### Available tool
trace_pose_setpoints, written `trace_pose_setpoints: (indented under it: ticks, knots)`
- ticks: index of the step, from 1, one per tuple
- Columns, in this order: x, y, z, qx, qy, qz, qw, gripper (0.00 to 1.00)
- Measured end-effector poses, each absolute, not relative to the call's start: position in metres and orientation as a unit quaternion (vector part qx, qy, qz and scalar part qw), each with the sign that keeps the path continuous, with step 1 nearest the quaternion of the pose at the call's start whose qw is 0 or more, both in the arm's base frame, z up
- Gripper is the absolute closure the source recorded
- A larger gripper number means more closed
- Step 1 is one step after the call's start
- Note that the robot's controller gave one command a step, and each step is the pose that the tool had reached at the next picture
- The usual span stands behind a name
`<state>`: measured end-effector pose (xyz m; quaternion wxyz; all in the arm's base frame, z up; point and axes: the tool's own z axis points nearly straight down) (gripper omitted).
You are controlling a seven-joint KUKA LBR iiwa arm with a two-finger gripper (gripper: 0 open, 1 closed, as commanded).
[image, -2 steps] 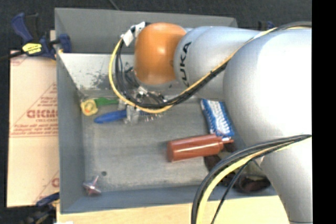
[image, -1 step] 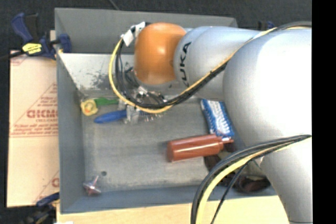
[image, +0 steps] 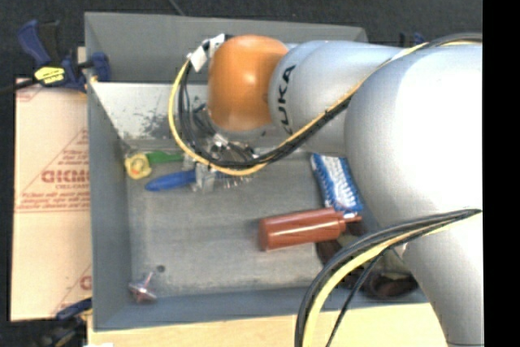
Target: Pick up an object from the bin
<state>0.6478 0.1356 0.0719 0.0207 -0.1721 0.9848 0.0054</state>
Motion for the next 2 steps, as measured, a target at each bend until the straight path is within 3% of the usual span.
trace_pose_setpoints:
  ticks: [2]
  knots:
    - [0.6478,0.1356,0.0719,-0.171,0.985,0.005,0.021,1.00]
